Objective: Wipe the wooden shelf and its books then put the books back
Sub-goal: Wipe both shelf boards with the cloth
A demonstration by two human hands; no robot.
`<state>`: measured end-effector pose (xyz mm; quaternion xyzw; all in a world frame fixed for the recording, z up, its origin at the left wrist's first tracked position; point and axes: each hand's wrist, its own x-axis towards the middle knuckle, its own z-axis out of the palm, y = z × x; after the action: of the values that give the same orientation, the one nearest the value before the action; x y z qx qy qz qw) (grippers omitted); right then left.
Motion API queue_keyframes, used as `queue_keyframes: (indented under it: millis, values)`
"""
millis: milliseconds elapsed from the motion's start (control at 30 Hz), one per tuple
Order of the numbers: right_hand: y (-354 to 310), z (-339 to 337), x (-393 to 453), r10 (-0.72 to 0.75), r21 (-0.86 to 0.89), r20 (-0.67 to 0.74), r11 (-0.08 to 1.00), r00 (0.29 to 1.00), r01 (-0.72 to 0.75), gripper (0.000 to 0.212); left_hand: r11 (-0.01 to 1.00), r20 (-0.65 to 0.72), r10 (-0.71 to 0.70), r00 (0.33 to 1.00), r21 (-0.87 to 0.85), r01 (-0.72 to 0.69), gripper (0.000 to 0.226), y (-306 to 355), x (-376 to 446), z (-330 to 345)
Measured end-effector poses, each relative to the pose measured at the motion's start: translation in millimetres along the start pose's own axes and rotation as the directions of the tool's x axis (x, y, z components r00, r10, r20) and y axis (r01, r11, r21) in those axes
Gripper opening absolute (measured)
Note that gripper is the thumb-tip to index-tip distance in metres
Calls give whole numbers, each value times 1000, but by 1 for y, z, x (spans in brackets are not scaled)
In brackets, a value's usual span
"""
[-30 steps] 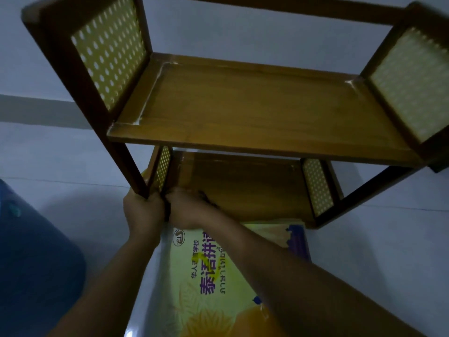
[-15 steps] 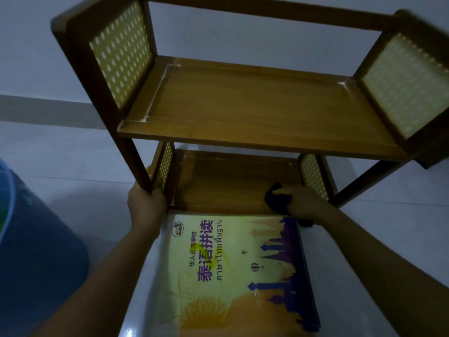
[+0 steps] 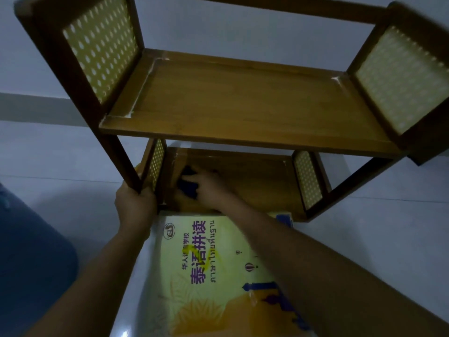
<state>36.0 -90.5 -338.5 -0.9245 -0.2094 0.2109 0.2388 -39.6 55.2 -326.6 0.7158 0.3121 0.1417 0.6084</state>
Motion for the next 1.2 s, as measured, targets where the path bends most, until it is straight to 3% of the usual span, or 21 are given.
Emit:
queue_keyframes:
  millis: [67,133,167,200,233,300,367,433,533,633,733,833,900,1000,1067,1200]
  values:
    - [53,-21,-5,264,-81,-174,956,949,-281,58,1000,9,11,1000,8,-11,39,0,0,-1]
    - [87,-40,-6,562,-63,-362,782,744,-620,58,999,14,29,999,19,-30,39,0,1,-2]
    - [93,-45,0,659,-1,-398,695,638,-719,58,999,13,34,999,22,-34,39,0,1,-3]
    - [90,-45,8,716,46,-388,644,581,-764,59,999,8,36,999,25,-36,38,-1,2,-3]
    - [78,-42,20,724,55,-368,643,584,-764,58,999,0,35,999,25,-35,38,-2,3,-3]
    - [36,-23,46,619,5,-328,756,713,-655,57,999,-7,30,1000,20,-30,37,-3,3,-2]
    - [-12,7,64,375,-112,-258,904,890,-413,60,1000,-5,25,1000,16,-25,39,-5,4,0]
    - [-41,22,68,155,-161,-80,973,985,-166,67,999,-20,26,999,28,-25,40,-6,6,-1]
    - [-11,1,63,83,-8,-13,997,996,-83,62,1000,-10,14,1000,26,-14,37,-6,6,-3]
    - [50,-30,35,202,126,-82,973,976,-191,65,1000,-7,16,1000,23,-16,35,-5,4,0]
    - [93,-50,-2,502,117,-227,865,835,-488,67,1000,-27,2,1000,0,-2,39,-1,1,2]
    - [93,-49,-3,698,170,-204,716,686,-677,70,999,-63,-20,998,-43,17,41,1,-3,3]
    - [61,-34,11,660,164,-152,751,736,-639,61,997,-75,-48,996,-71,43,41,0,-2,5]
    - [-19,14,21,275,56,-26,960,961,-274,48,993,-89,-63,994,-104,54,41,0,-2,6]
    - [-52,37,19,93,23,45,995,995,-94,48,994,-106,-46,993,-102,35,42,1,-3,6]
    - [-2,13,10,81,41,63,996,995,-84,57,995,-88,-48,995,-90,40,39,-2,-2,4]
